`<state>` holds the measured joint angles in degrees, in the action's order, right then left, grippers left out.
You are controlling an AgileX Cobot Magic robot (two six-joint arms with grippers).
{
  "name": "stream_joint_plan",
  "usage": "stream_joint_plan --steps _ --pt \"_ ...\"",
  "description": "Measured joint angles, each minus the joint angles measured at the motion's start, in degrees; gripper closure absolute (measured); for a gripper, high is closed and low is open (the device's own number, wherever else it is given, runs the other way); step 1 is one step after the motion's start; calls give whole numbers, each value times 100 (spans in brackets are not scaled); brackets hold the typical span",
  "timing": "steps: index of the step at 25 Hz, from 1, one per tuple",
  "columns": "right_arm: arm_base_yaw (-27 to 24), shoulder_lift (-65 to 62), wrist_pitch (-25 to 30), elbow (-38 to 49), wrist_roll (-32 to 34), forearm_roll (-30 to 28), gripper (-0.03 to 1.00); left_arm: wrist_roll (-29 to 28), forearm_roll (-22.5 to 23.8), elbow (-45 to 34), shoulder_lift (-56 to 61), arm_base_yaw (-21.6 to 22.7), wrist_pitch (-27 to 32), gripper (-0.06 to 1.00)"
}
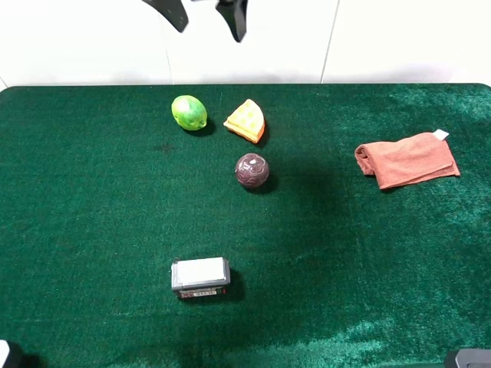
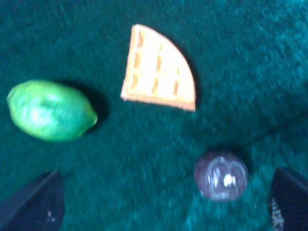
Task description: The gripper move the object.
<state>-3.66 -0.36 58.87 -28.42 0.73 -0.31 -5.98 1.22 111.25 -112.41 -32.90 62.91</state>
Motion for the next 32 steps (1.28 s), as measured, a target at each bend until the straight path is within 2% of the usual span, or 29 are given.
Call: stream_joint_plan --steps 3,8,11,24,29,32 --pt "0 0 0 0 0 0 27 87 20 0 231 0 366 10" --pt "0 0 0 0 0 0 27 191 104 -13 607 0 366 10" --pt "0 0 0 0 0 0 27 226 133 -288 979 0 371 10" --pt "0 0 -1 0 0 0 27 232 240 -3157 3947 0 371 11" --pt "0 0 -1 0 0 0 27 232 240 -4331 5361 0 376 -2" --pt "0 0 -1 0 0 0 27 232 228 -4925 6234 0 376 -4"
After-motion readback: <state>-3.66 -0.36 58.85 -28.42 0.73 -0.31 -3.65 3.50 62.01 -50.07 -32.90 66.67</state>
